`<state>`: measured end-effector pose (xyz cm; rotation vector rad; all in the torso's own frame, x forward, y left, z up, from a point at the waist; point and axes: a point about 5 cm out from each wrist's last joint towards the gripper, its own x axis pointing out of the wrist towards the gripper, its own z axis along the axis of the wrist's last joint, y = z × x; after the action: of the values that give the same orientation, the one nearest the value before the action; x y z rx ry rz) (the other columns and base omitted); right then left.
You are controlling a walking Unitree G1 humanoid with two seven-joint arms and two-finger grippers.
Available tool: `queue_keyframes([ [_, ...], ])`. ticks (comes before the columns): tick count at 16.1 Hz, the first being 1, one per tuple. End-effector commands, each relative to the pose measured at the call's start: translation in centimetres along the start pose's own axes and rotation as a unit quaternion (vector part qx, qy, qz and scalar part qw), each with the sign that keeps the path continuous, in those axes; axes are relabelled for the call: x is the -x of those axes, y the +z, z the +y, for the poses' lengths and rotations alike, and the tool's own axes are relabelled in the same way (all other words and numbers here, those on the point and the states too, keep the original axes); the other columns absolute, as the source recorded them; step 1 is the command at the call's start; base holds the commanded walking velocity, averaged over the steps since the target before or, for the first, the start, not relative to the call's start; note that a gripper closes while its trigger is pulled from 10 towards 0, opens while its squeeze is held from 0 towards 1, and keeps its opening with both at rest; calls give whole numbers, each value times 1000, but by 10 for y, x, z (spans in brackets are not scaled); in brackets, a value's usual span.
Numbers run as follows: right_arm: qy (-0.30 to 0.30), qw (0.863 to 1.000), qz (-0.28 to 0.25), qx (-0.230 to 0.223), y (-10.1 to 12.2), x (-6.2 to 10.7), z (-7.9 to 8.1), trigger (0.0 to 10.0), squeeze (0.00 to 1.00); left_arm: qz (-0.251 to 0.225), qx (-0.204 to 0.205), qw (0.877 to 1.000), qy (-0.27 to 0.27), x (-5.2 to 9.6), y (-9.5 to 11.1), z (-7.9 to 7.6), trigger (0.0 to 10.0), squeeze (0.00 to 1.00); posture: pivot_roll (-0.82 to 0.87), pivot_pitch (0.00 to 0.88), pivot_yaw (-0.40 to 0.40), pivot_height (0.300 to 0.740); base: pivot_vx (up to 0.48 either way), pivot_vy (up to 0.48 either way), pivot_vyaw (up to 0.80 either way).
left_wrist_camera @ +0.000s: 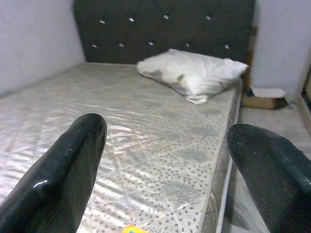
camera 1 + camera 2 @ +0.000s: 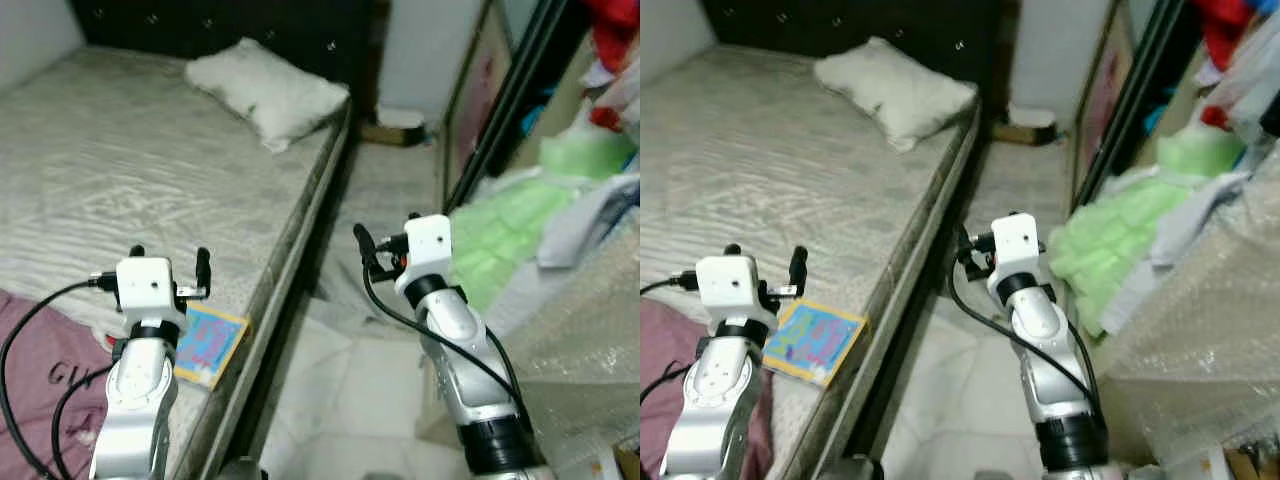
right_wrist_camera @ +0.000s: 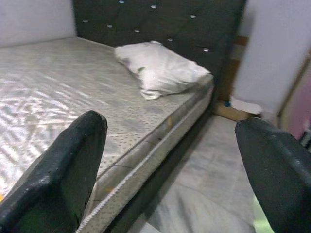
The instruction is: Clean up the room
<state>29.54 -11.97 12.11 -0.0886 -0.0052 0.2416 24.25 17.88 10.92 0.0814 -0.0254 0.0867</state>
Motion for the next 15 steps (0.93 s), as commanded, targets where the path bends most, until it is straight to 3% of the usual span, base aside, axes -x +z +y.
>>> queue_keyframes([
  [1, -6, 1000, 3, -1, -1, 0, -5, 10000, 0, 1, 1, 1000, -3, 1, 0, -3, 10000, 0, -102, 41, -38, 740, 0, 0, 800],
  [15, -1, 1000, 0, -1, -1, -3, -4, 10000, 0, 3, 3, 1000, -3, 0, -1, -4, 10000, 0, -101, 31, -39, 740, 0, 0, 800],
])
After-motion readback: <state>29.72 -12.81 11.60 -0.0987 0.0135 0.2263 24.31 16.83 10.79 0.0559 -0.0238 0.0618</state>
